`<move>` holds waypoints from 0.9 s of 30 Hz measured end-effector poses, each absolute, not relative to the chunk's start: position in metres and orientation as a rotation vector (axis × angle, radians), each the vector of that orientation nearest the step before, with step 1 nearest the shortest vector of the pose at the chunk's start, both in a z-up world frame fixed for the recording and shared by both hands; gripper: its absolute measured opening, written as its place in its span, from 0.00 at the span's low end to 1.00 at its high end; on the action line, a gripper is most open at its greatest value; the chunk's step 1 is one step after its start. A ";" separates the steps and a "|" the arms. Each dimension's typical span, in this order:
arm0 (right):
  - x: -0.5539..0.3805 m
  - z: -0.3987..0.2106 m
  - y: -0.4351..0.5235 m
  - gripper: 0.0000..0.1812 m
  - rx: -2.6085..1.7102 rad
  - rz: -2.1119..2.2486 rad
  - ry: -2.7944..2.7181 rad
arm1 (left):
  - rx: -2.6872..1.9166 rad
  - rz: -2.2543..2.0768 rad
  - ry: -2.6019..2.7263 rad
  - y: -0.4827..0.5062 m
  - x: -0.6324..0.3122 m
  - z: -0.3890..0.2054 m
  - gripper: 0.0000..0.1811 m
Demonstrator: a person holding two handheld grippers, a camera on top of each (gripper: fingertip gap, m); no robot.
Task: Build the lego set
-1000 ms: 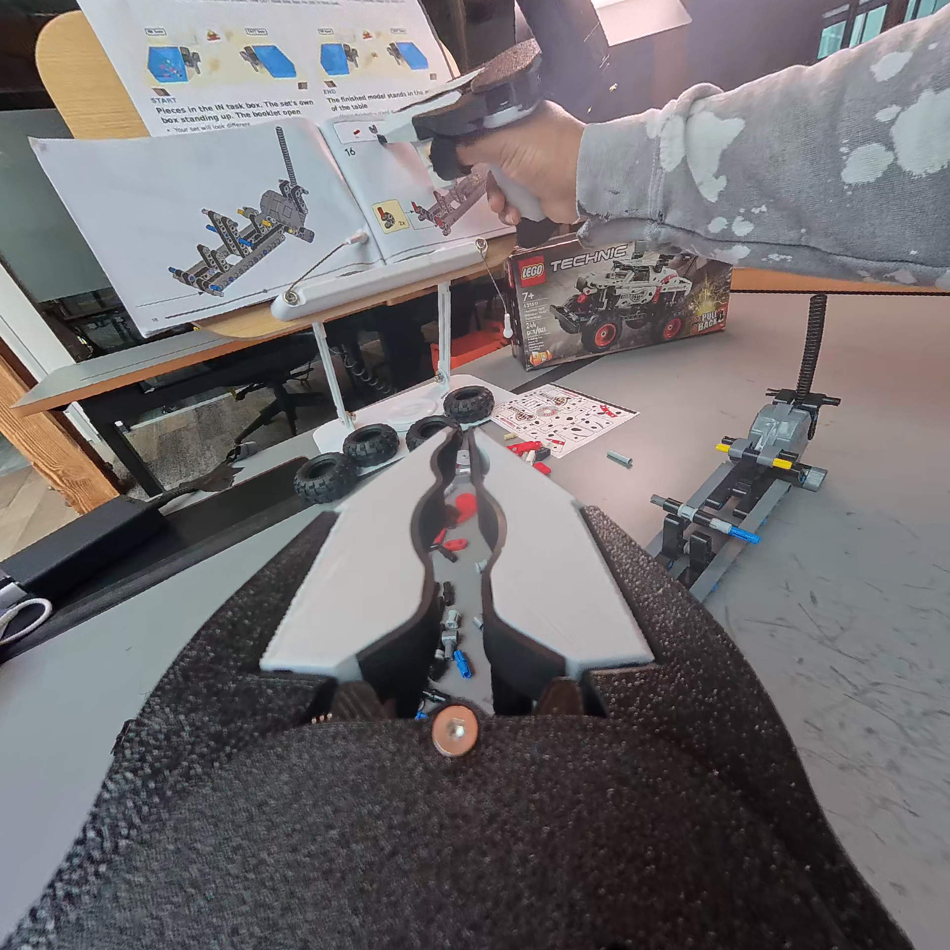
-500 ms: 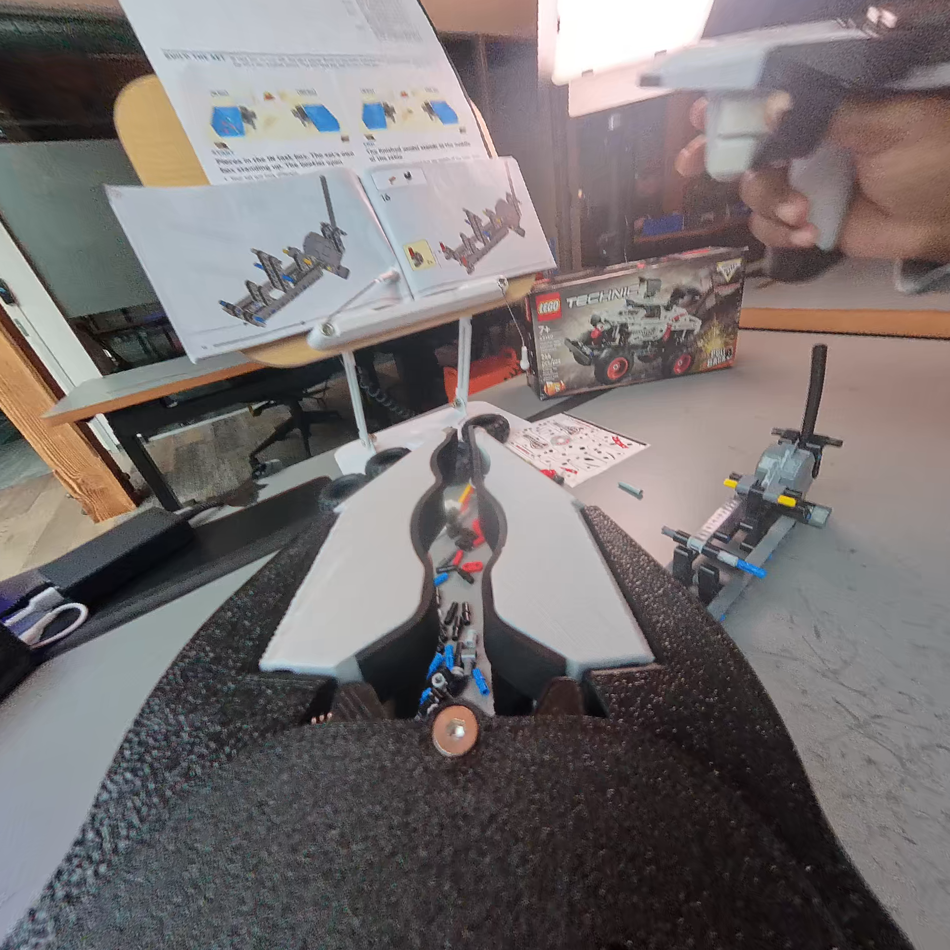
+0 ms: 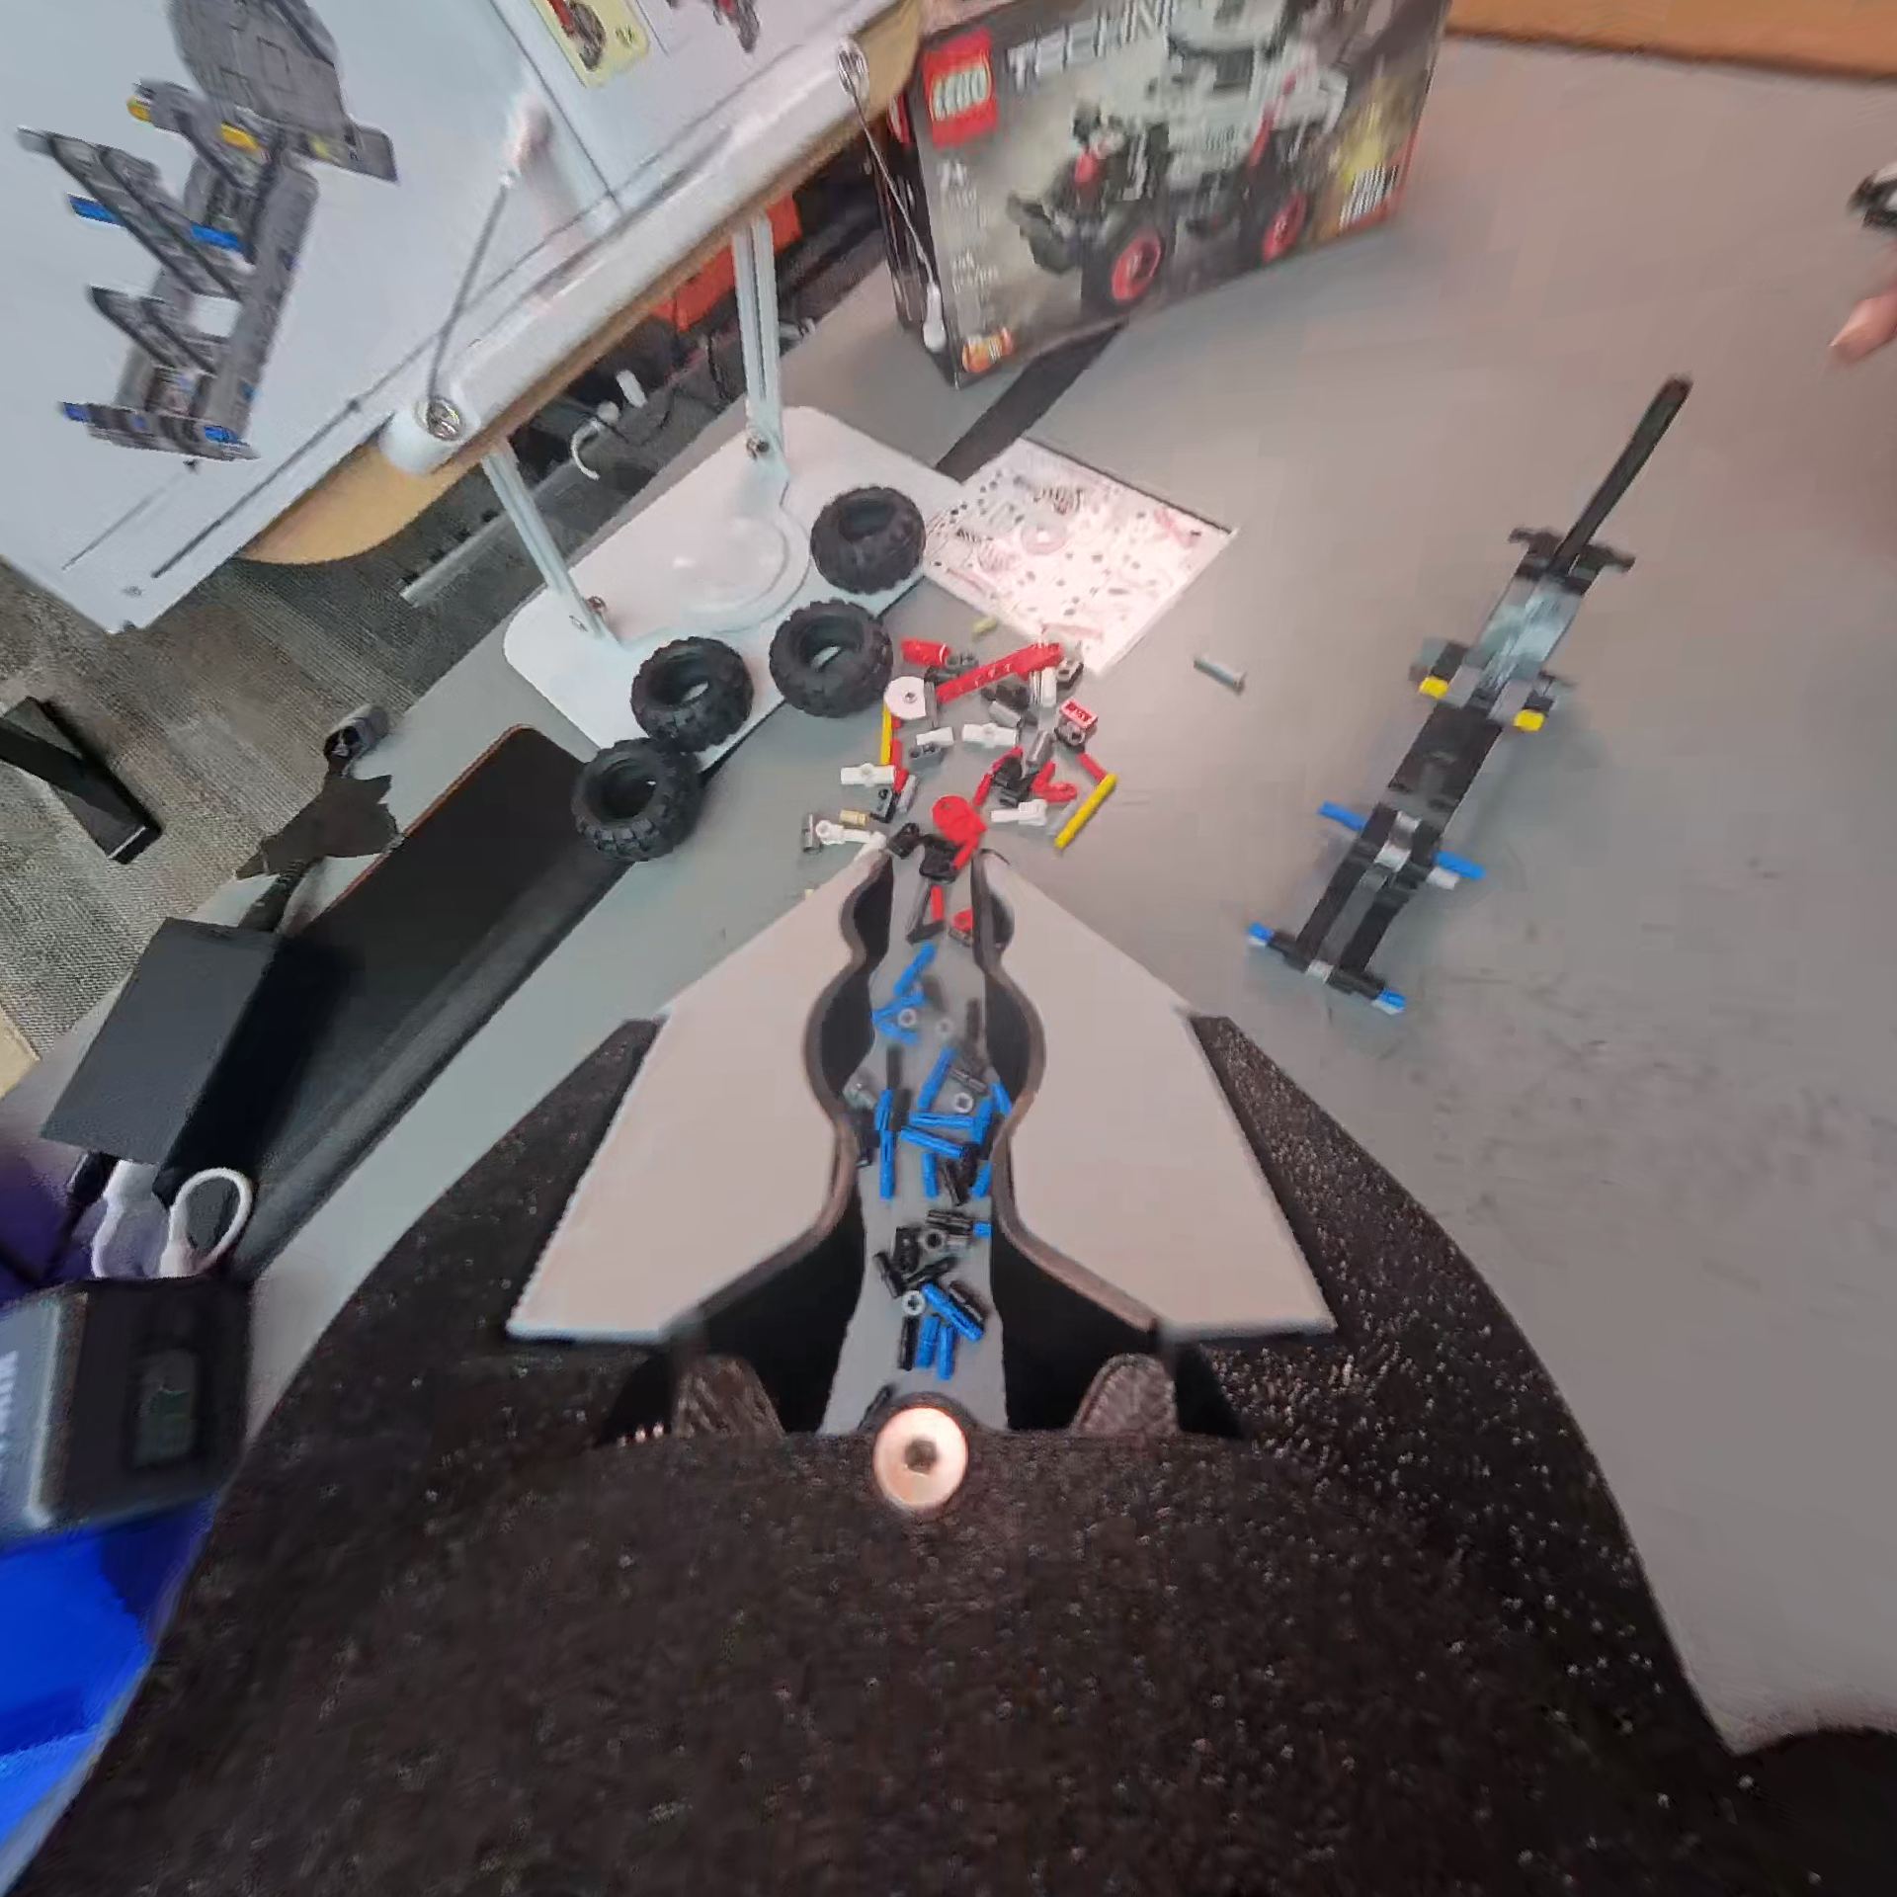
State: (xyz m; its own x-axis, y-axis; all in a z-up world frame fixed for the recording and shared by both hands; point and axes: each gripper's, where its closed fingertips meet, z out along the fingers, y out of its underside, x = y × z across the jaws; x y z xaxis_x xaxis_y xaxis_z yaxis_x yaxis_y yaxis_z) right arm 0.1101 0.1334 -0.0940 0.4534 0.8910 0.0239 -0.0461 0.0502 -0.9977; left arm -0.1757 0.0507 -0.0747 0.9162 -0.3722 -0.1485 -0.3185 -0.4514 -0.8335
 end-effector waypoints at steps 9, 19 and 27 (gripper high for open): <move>0.107 -0.107 0.127 0.02 -1.309 0.776 -0.918 | -2.473 -0.181 0.770 0.107 -0.169 -0.166 0.06; 0.107 -0.110 0.125 0.00 -1.283 0.719 -0.977 | -2.676 -0.222 0.769 0.123 -0.172 -0.226 0.01; 0.107 -0.114 0.127 0.00 -1.305 0.735 -0.985 | -2.699 -0.227 0.760 0.124 -0.174 -0.234 0.03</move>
